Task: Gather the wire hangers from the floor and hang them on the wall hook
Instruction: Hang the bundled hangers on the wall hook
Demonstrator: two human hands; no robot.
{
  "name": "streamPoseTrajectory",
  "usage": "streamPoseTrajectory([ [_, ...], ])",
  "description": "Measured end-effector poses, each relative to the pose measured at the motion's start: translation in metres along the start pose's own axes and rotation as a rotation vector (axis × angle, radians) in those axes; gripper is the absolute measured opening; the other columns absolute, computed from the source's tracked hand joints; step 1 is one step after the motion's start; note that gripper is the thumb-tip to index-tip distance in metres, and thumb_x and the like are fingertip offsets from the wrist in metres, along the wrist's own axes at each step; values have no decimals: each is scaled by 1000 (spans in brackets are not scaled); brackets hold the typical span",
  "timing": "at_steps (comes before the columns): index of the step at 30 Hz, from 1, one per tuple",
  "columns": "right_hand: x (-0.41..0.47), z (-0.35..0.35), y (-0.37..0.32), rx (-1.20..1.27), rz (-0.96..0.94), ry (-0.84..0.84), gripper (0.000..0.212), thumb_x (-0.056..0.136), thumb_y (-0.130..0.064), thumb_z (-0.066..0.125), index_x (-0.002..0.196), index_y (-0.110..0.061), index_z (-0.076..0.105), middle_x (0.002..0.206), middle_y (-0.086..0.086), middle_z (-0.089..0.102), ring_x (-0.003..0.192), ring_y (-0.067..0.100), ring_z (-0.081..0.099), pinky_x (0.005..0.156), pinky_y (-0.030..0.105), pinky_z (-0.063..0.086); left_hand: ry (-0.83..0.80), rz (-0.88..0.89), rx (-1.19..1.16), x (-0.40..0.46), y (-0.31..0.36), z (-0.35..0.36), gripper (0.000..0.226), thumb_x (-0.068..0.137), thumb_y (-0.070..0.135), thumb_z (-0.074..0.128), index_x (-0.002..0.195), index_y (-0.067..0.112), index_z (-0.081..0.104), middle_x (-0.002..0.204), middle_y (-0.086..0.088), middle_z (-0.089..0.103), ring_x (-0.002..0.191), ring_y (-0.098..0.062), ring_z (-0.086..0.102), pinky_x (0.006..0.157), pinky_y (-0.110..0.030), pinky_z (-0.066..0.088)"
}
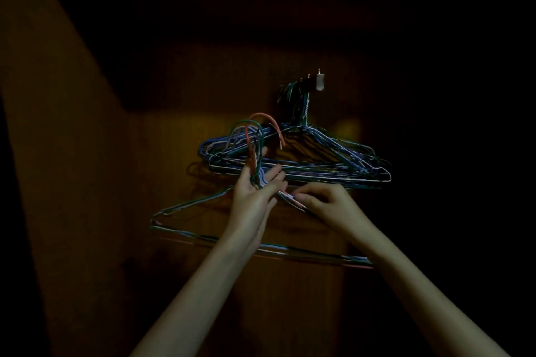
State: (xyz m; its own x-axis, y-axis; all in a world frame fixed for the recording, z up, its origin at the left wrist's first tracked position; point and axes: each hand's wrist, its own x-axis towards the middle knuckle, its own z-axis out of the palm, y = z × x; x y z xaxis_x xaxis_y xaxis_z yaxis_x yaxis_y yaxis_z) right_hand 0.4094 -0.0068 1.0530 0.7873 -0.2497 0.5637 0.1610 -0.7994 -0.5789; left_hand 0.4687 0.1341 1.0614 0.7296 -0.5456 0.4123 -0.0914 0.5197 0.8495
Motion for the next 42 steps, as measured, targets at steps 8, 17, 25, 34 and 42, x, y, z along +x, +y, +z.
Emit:
streamPoseTrajectory([
  [8, -9, 4, -8, 62, 68, 61, 12, 91, -13, 57, 89, -17, 68, 76, -14, 63, 73, -2, 56, 66, 10, 41, -17, 11, -12, -6, 0, -3, 50, 92, -4, 49, 126, 31, 43, 127, -12, 58, 109, -20, 60, 102, -39, 39],
  [17, -12, 5, -12, -41, 102, 254, 12, 91, -13, 57, 88, -12, 69, 76, -4, 62, 70, 5, 55, 63, 17, 40, -4, -13, -23, -9, 1, -1, 48, 89, -8, 50, 119, 30, 46, 121, -10, 62, 114, -21, 58, 95, -36, 40],
  [25, -8, -5, -3, -84, 96, 212, 10, 90, -16, 60, 82, -21, 65, 78, -6, 64, 78, 11, 60, 68, 26, 44, -6, 17, -23, -7, 0, 2, 49, 89, -8, 52, 118, 31, 51, 111, -7, 64, 99, -16, 64, 95, -37, 47],
  [34, -6, -21, 16, -89, 190, 181, 13, 89, -14, 61, 78, -21, 63, 80, -4, 63, 77, 10, 58, 69, 25, 43, -36, 3, 4, -9, 4, 0, 51, 90, -8, 50, 124, 28, 48, 108, -13, 63, 100, -18, 65, 93, -33, 49],
  [42, -10, -31, 27, -45, 205, 160, 24, 90, -12, 59, 72, -29, 60, 78, -5, 64, 84, 15, 60, 81, 31, 46, -95, -7, 72, -14, 8, 2, 63, 91, -10, 47, 144, 20, 28, 120, -17, 61, 111, -24, 61, 99, -36, 47],
])
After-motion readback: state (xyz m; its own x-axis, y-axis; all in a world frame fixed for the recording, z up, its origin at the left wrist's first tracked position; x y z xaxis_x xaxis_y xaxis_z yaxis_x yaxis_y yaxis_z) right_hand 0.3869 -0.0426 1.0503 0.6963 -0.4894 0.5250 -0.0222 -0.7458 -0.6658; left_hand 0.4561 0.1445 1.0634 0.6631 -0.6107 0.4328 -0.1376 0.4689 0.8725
